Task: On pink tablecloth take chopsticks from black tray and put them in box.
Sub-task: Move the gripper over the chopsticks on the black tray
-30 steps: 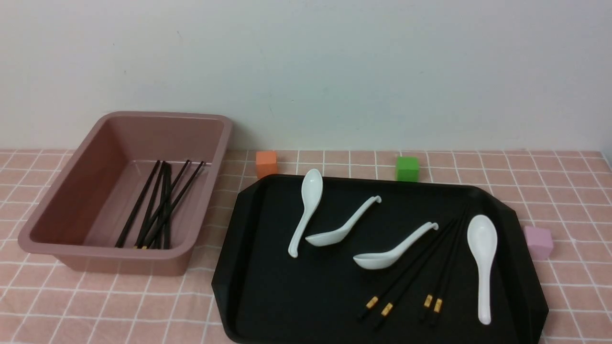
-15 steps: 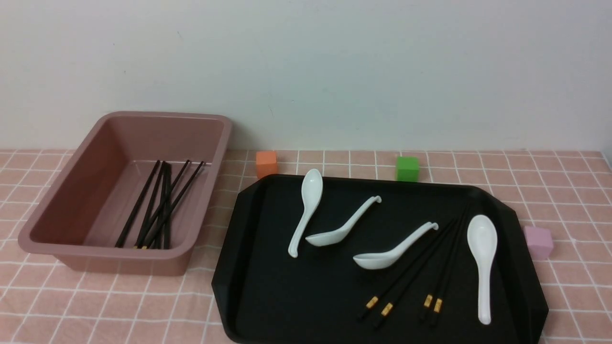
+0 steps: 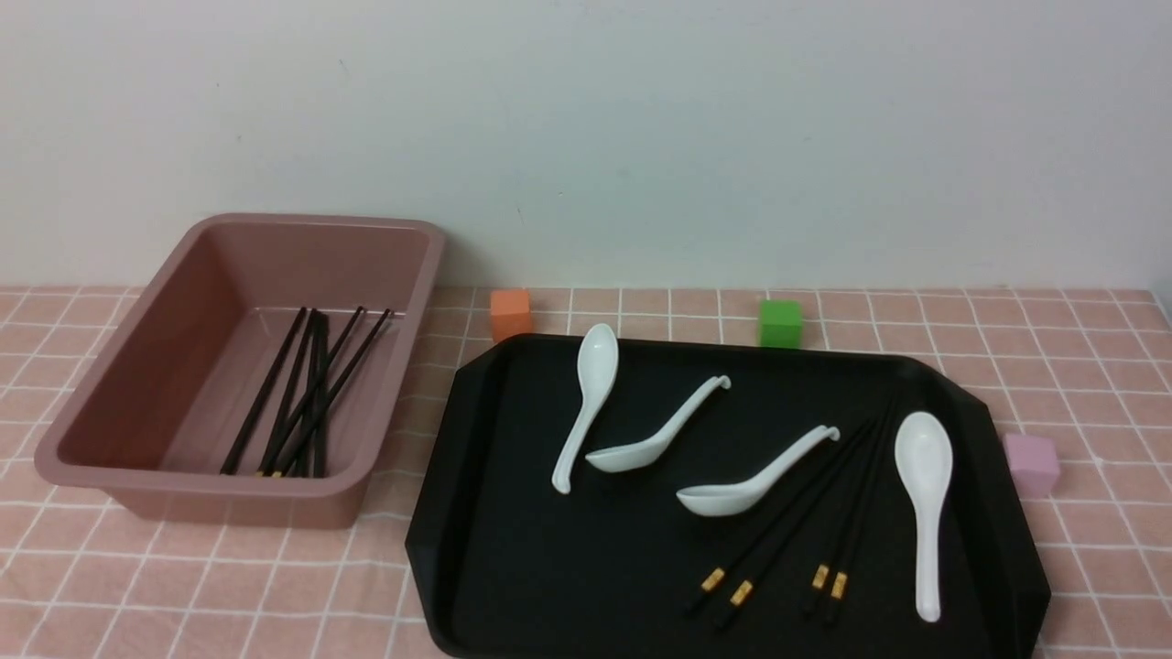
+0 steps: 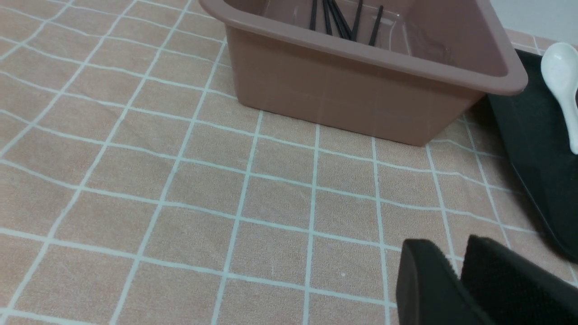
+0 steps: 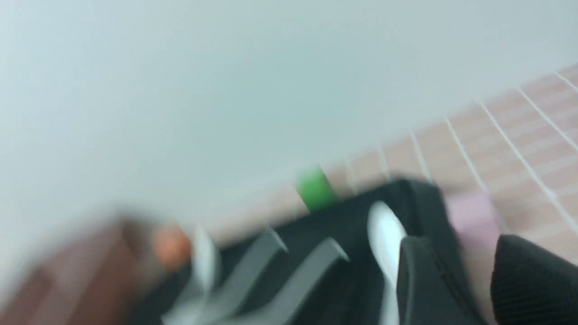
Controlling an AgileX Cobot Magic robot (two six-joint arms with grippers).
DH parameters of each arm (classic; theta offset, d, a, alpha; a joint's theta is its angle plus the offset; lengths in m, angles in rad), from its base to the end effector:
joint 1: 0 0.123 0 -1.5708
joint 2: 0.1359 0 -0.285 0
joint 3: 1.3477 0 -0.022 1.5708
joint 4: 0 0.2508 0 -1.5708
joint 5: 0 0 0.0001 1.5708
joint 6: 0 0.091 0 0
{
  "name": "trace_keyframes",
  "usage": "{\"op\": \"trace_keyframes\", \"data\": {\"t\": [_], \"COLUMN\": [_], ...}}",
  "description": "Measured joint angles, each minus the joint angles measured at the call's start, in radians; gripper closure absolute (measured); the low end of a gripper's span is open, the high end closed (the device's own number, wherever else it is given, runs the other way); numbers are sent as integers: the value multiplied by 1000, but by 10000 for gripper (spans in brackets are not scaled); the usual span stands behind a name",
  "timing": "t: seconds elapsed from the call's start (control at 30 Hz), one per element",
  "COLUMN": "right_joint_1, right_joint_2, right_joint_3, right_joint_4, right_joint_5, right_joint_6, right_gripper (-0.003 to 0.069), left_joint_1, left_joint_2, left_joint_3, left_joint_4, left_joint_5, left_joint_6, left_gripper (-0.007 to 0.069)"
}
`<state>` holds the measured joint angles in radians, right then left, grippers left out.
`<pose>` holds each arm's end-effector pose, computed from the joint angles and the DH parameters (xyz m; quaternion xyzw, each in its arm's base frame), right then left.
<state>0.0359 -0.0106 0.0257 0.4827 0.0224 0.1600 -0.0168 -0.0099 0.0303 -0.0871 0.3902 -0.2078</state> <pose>0.0566 0.0030 0.2033 0.2020 0.6581 0.2447 0.6828 0.0522 -0.0039 0.1686 -0.1002 0.8051 -0.1021 0.5757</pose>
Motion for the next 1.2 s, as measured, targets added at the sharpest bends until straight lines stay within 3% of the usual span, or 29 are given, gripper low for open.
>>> {"op": "trace_keyframes", "data": {"t": [0.2,0.37,0.5,0.6,0.7,0.73,0.83,0.93,1.1,1.2], "right_joint_1": [0,0,0,0,0,0,0,0,27,144], "right_joint_2": [0,0,32,176,435,451,750,935,1149,1284], "right_joint_3": [0,-7,-99,-277,-497,-518,-653,-705,-757,-803], "right_joint_4": [86,104,106,54,-101,-112,-309,-381,-364,-336], "right_joint_5": [-112,-75,119,388,729,747,978,1007,958,864], "right_joint_6": [20,9,2,-37,-67,-68,-63,-45,-37,18], "right_gripper": [419,438,500,575,627,631,645,645,645,645], "left_joint_1": [0,0,0,0,0,0,0,0,0,0], "left_joint_2": [0,0,0,0,0,0,0,0,0,0], "left_joint_3": [0,0,0,0,0,0,0,0,0,0], "left_joint_4": [0,0,0,0,-1,-1,-2,-2,-2,-2], "left_joint_5": [0,0,0,0,0,0,0,0,0,0], "left_joint_6": [0,0,0,0,0,0,0,0,0,0], "left_gripper": [481,481,481,481,481,481,481,481,481,481]}}
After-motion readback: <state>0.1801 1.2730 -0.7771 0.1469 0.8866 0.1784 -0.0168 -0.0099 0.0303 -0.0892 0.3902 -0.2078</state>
